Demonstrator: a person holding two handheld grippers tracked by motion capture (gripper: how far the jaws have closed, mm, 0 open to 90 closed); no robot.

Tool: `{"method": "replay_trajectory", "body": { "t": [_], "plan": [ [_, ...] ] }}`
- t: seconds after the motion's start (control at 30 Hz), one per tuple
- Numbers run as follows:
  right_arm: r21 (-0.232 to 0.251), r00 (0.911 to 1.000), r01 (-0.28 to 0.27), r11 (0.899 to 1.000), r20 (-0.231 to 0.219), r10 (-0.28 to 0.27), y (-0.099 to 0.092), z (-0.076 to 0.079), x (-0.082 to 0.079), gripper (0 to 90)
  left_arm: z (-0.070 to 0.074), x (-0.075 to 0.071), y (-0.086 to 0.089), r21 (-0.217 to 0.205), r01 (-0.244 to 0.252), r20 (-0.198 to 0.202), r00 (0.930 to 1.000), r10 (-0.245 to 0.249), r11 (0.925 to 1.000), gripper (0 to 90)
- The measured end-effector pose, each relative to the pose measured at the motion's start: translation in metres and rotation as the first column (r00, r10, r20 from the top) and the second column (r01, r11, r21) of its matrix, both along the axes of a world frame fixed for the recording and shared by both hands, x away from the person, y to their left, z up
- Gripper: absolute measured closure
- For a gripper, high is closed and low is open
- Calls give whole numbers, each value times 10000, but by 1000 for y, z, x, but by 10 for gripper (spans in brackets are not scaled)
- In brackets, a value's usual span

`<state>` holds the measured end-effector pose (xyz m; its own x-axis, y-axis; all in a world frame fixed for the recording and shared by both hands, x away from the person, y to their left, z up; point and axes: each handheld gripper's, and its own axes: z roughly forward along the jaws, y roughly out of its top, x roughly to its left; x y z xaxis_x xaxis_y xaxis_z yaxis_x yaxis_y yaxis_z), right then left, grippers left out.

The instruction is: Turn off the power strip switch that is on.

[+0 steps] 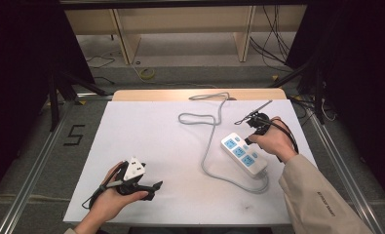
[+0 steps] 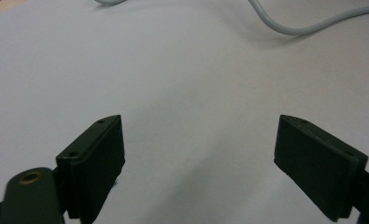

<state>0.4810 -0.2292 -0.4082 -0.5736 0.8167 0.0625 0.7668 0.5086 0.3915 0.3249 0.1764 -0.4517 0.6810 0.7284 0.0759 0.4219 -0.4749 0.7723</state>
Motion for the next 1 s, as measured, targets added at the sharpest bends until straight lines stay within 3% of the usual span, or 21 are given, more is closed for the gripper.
{"method": "replay_trajectory", "body": {
  "t": [0.53,1.0],
  "plan": [
    [-515,9985,-170,9985,-523,143,9,-10,9,900,0,0,0,4,17,8,10000,-17,10000,158],
    [-654,9980,-164,9977,-618,124,11,-14,13,900,0,0,0,9,38,5,10000,-38,10000,158]
  ]
}}
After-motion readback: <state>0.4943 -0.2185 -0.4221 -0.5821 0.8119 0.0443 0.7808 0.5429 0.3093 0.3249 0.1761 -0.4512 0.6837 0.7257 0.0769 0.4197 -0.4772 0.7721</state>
